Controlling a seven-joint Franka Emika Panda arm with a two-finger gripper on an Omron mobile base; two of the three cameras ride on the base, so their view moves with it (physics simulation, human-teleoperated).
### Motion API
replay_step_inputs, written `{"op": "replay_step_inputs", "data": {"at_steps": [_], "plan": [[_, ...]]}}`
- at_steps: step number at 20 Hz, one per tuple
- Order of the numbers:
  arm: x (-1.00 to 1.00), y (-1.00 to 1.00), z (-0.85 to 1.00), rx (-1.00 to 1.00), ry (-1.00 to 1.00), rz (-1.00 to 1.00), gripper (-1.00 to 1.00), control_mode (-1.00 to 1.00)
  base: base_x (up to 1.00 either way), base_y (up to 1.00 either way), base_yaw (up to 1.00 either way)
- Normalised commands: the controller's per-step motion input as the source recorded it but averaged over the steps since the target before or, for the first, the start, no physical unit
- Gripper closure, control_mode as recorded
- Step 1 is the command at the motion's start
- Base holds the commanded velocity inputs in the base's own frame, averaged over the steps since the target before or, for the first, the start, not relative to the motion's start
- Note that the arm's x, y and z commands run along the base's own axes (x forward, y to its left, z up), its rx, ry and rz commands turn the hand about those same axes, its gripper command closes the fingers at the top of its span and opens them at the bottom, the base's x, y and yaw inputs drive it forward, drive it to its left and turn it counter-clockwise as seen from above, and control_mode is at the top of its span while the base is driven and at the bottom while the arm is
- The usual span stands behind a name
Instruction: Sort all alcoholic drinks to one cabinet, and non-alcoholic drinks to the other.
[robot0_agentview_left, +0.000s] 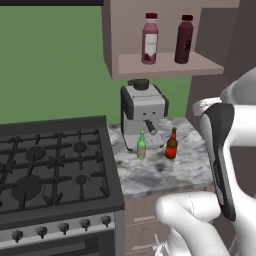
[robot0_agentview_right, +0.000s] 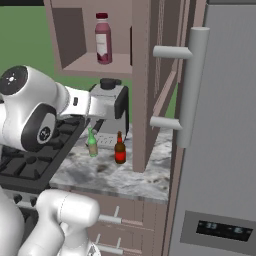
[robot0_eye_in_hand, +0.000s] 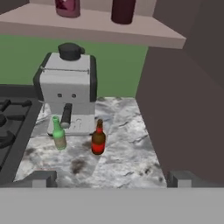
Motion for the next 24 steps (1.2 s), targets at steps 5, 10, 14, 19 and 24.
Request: {"op": "replay_step_inputs", "data": {"at_steps": [5,10,14,19,24], "plan": [[-0.21,0.06,-0.26,0.00,0.09,0.00,-1.00,-1.00,0.00,0.00,0.00],[-0.20,0.09,-0.32,0.00,0.05,0.02,-1.00,-1.00,0.00,0.00,0.00],[-0.16,0.12,-0.32,0.00,0.04,0.04,-1.00,-1.00,0.00,0.00,0.00],[-0.05,0.08,-0.20,0.04,0.03,0.03,-1.00,-1.00,0.00,0.00,0.00],[0.00,0.00,-0.07,0.06,0.03,0.00,-1.00,-1.00,0.00,0.00,0.00]]}}
